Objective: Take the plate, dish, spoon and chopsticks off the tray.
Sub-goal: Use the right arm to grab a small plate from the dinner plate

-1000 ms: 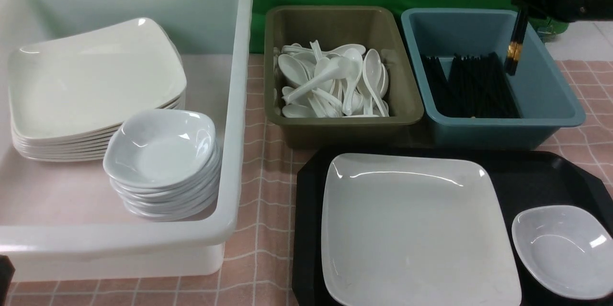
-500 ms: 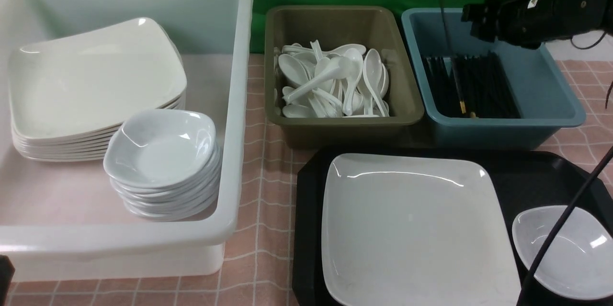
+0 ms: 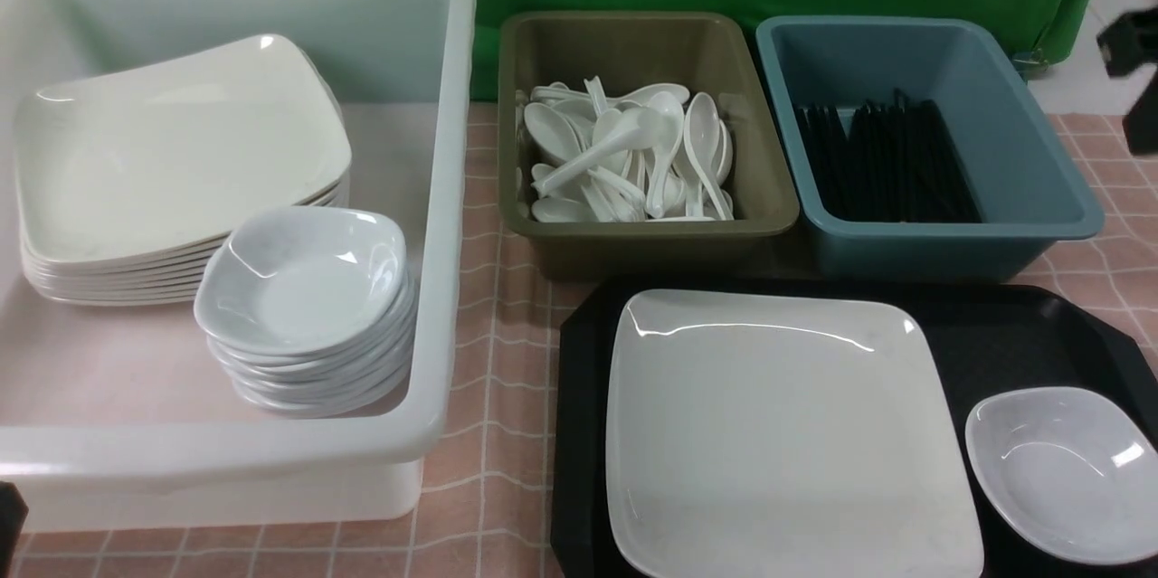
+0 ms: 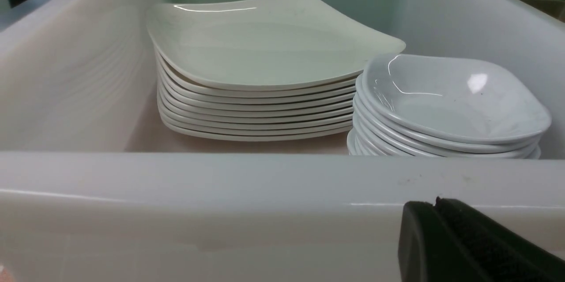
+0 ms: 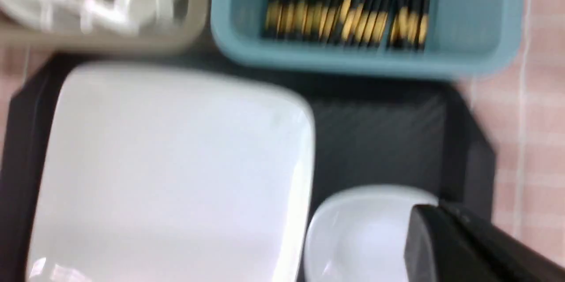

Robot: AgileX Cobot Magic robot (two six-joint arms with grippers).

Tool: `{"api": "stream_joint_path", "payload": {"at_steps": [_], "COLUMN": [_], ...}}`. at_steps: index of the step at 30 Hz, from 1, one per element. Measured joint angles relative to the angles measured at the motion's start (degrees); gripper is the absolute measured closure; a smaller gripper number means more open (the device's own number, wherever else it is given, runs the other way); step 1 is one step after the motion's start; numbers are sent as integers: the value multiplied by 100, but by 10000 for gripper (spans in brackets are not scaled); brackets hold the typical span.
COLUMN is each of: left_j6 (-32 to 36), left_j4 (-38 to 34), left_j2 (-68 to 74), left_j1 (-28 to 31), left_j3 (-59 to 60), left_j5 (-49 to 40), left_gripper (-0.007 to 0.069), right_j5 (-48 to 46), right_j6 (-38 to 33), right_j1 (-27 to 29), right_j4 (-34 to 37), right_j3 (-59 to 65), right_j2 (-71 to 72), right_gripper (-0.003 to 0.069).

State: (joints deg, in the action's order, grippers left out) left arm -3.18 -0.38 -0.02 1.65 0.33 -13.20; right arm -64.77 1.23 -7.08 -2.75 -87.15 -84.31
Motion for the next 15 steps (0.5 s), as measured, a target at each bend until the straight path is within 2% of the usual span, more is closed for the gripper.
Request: {"api": "stream_joint_path", "payload": {"at_steps": [4,5,10,12,13,15], "left_j6": [0,0,0,0,0,0], "left_j4": [0,0,0,0,0,0], "left_j2": [0,0,0,0,0,0], "left_j1": [0,0,0,0,0,0], "left_j3": [0,0,0,0,0,0], "left_j5": [0,0,0,0,0,0], "left_gripper": [620,620,620,620,620,620], "right_j5": [11,17,102,308,308,578], "right_j6": [-24,-24,-62,-72,-72,-11], "right_j1": [-24,-117,-756,-1116,-1116,-1520], "right_j4": [152,156,184,107,107,-386], "right_j3": [1198,1849,3079,3414,3440,3666], "right_j2": [536,716,887,800,789,575], "right_gripper": [601,550,342,277,272,233]}}
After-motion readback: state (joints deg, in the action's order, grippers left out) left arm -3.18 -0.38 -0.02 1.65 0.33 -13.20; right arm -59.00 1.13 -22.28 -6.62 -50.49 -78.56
